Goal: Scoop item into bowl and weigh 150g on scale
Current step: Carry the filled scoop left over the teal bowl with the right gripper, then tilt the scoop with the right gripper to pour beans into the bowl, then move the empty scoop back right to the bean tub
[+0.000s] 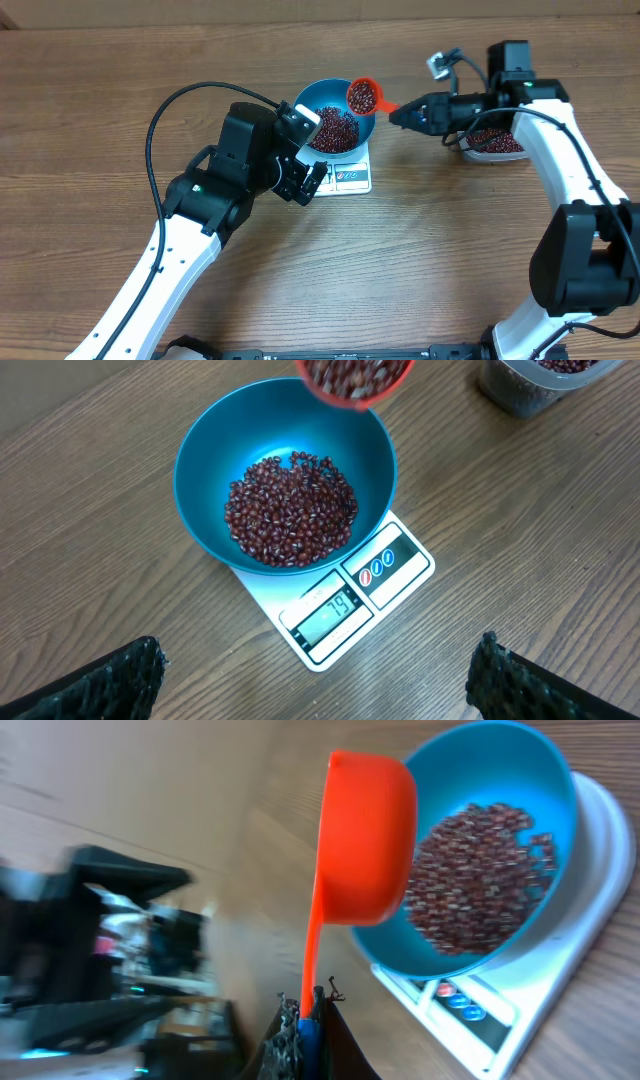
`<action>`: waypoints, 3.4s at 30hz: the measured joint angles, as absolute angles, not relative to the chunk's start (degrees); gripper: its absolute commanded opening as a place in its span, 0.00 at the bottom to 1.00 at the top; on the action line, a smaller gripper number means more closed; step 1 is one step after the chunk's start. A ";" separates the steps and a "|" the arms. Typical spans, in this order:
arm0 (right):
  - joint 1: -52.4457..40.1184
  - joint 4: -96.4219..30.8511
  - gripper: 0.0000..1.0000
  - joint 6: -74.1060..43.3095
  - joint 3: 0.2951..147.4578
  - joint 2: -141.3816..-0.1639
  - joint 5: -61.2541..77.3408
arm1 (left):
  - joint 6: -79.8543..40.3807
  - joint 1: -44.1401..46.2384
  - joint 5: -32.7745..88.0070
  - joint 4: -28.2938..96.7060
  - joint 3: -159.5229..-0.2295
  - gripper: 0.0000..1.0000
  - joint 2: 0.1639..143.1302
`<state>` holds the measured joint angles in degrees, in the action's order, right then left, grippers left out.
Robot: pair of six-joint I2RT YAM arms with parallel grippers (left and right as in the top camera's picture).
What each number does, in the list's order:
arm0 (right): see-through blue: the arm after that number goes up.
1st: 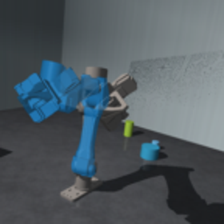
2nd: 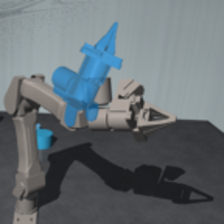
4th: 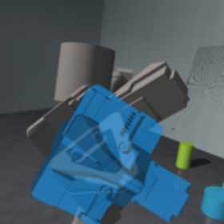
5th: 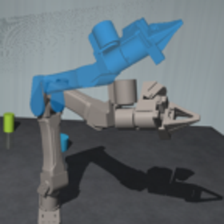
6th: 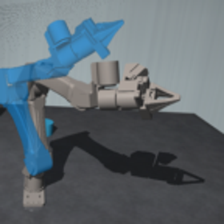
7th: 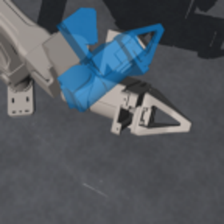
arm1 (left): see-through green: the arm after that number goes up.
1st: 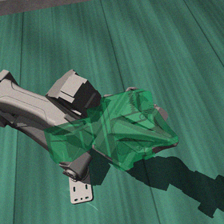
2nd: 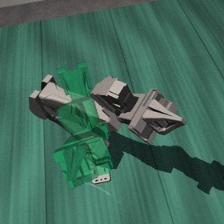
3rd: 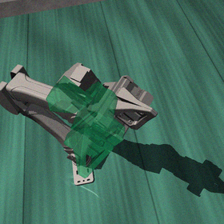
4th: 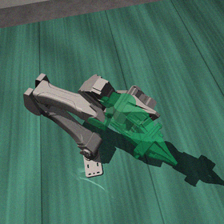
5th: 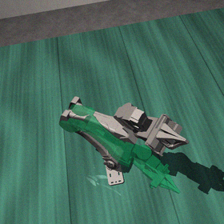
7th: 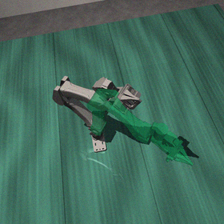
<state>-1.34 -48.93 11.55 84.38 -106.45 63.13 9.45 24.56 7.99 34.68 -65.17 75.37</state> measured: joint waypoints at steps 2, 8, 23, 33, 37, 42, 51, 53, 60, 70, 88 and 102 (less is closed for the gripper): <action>-2.79 -47.99 0.04 11.53 84.38 -106.45 59.53 | 9.45 24.53 7.99 34.68 -65.17 1.00 75.37; -6.44 -45.23 0.04 11.38 84.38 -106.45 49.93 | 9.45 24.53 7.99 34.68 -65.17 1.00 75.37; -10.50 -44.14 0.04 22.76 84.38 -106.45 40.10 | 9.45 24.56 7.99 34.68 -65.17 1.00 75.37; -12.43 -42.87 0.04 29.21 84.38 -106.45 35.62 | 9.45 24.53 7.99 34.68 -65.17 1.00 75.37; -12.51 -42.44 0.04 30.06 84.38 -106.45 33.28 | 9.45 24.56 7.99 34.68 -65.17 1.00 75.37; -12.51 -41.78 0.04 31.20 84.38 -106.45 31.64 | 9.45 24.53 7.99 34.68 -65.17 1.00 75.37; -13.69 -41.63 0.04 37.19 84.38 -106.45 29.98 | 9.45 24.56 7.99 34.68 -65.17 1.00 75.37; -14.15 -41.56 0.04 38.22 84.38 -106.43 28.99 | 9.45 24.53 7.99 34.68 -65.17 1.00 75.37; -15.05 -41.58 0.04 43.27 84.38 -106.34 25.85 | 9.45 24.56 7.99 34.68 -65.17 1.00 75.37; -15.05 -40.99 0.04 48.01 84.38 -106.32 24.58 | 9.45 24.53 7.99 34.68 -65.17 0.99 75.37; -15.05 -40.51 0.04 53.82 84.38 -101.45 23.05 | 9.45 24.53 7.99 34.68 -65.17 1.00 75.37; -15.05 -42.06 0.04 50.98 84.38 -101.21 22.31 | 9.45 24.56 7.99 34.68 -65.17 0.99 75.37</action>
